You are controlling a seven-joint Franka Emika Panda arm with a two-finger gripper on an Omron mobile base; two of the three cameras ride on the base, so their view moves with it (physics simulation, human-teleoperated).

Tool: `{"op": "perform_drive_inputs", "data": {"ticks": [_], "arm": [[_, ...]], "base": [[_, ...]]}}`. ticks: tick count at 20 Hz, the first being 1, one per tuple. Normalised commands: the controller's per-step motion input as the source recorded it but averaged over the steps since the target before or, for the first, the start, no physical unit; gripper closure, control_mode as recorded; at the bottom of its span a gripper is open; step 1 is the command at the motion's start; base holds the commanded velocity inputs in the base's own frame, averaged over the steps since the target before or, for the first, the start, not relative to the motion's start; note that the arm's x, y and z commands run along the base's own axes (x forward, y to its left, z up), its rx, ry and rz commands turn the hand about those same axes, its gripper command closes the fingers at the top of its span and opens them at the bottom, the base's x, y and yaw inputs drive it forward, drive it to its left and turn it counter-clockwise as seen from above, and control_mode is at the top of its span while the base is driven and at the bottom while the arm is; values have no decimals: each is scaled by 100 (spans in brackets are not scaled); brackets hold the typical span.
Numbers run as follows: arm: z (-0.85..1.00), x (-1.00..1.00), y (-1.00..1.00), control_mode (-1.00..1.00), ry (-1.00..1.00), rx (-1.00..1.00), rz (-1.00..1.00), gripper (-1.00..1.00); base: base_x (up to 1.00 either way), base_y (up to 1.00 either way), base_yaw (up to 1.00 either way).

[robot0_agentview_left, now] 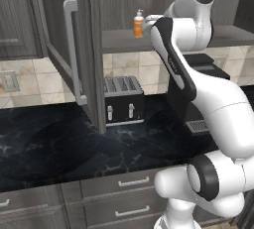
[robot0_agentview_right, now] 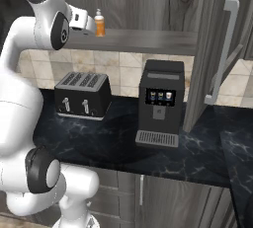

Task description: Open the cabinet. Pick the soap dispenser and place it next to the sink. Then close the cabinet.

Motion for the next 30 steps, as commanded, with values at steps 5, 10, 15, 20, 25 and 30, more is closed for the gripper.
{"op": "perform_drive_inputs", "data": {"ticks": [5, 10, 15, 20, 25, 30], "arm": [[-4, 32, 0, -100, 0, 0, 0, -100], [-20, 15, 0, -100, 0, 0, 0, -100], [-16, 17, 0, -100, 0, 0, 0, -100], [-3, 31, 0, -100, -3, 0, 0, -100], [0, 39, 0, -100, -1, 0, 0, -100], [-2, 36, 0, -100, 0, 0, 0, -100]], "base": [[0, 0, 0], [0, 0, 0], [0, 0, 0], [0, 0, 0], [0, 0, 0], [0, 0, 0]]}}
